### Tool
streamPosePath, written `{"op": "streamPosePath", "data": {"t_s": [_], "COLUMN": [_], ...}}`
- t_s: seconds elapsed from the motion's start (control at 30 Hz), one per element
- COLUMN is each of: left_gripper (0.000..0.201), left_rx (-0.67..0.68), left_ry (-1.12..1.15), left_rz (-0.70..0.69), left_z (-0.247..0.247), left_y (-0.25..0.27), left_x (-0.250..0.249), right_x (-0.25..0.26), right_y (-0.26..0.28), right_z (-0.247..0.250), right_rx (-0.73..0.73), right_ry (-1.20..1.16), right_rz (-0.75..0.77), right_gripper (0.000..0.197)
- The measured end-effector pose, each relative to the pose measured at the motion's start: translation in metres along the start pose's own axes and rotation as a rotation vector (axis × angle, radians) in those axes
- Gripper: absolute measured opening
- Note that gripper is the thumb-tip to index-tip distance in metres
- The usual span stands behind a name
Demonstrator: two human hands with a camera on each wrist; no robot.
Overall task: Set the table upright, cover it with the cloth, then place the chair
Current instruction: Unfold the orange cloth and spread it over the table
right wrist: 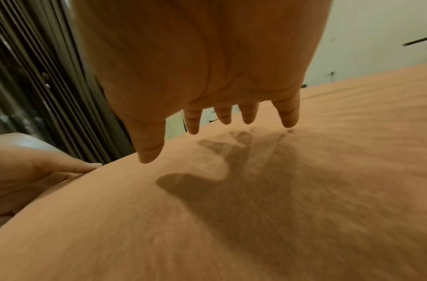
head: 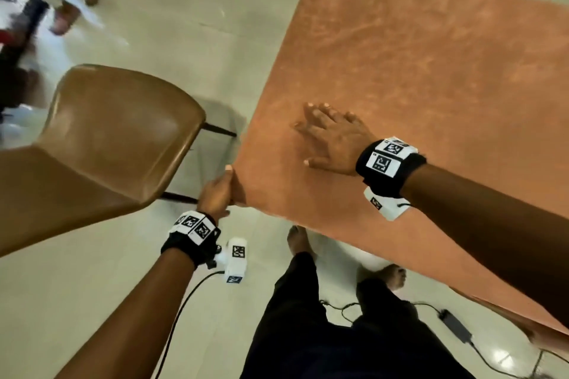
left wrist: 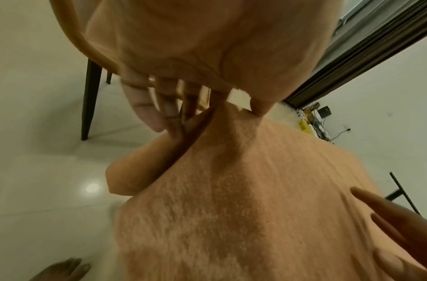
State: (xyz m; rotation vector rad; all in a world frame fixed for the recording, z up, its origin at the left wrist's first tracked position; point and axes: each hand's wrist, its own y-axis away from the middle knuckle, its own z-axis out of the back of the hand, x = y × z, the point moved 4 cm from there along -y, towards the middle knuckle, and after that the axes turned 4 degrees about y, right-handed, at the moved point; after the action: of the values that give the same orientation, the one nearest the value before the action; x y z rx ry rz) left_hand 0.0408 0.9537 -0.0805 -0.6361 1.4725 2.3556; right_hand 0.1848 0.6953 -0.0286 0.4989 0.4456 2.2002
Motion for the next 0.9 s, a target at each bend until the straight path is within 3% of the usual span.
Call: {"op": "streamPosePath", "data": {"t_s": [0.07, 0.27, 0.37, 0.43, 0.53, 0.57, 0.63, 0.7, 0.8, 0.9], "left_gripper": [0.047, 0.049, 0.047, 0.045, 0.024, 0.028, 0.039, 0.036, 0.009, 0.021], "left_rx": [0.056, -0.080, -0.049, 0.011, 0.174, 0.209, 0.240, 0.182, 0.022, -0.100], "left_ry": [0.004, -0.280, -0.458, -0.376, -0.068, -0.056, -0.270, -0.511, -0.545, -0.681], "left_rz": [-0.116, -0.529, -0.731, -0.730, -0.582, -0.562, -0.620, -0.736, -0.861, -0.845], "left_z": [0.000, 0.022, 0.023, 0.023, 0.020, 0.022, 0.023, 0.020, 0.020, 0.029], "left_y": [0.003, -0.016, -0.021, -0.023, -0.018, -0.016, -0.013, -0.010, -0.014, -0.026], "left_x": [0.000, 0.000, -0.002, 0.003, 0.011, 0.015, 0.024, 0.030, 0.020, 0.012], "right_x": [0.013, 0.039, 0.045, 0.049, 0.047, 0.048, 0.047, 0.047, 0.048, 0.051], "right_y": [-0.018, -0.045, -0.050, -0.053, -0.055, -0.056, -0.056, -0.056, -0.056, -0.058], "right_z": [0.005, -0.005, -0.006, -0.007, -0.006, -0.007, -0.007, -0.006, -0.003, -0.002], "right_rx": [0.051, 0.172, 0.204, 0.230, 0.238, 0.242, 0.247, 0.252, 0.253, 0.259], "right_ry": [0.070, 0.180, 0.190, 0.192, 0.199, 0.196, 0.193, 0.194, 0.192, 0.209], "right_rz": [0.026, -0.009, -0.014, -0.012, -0.018, -0.021, -0.018, -0.017, -0.023, -0.030], "right_gripper": [0.090, 0.105, 0.108, 0.109, 0.110, 0.110, 0.111, 0.111, 0.112, 0.111]}}
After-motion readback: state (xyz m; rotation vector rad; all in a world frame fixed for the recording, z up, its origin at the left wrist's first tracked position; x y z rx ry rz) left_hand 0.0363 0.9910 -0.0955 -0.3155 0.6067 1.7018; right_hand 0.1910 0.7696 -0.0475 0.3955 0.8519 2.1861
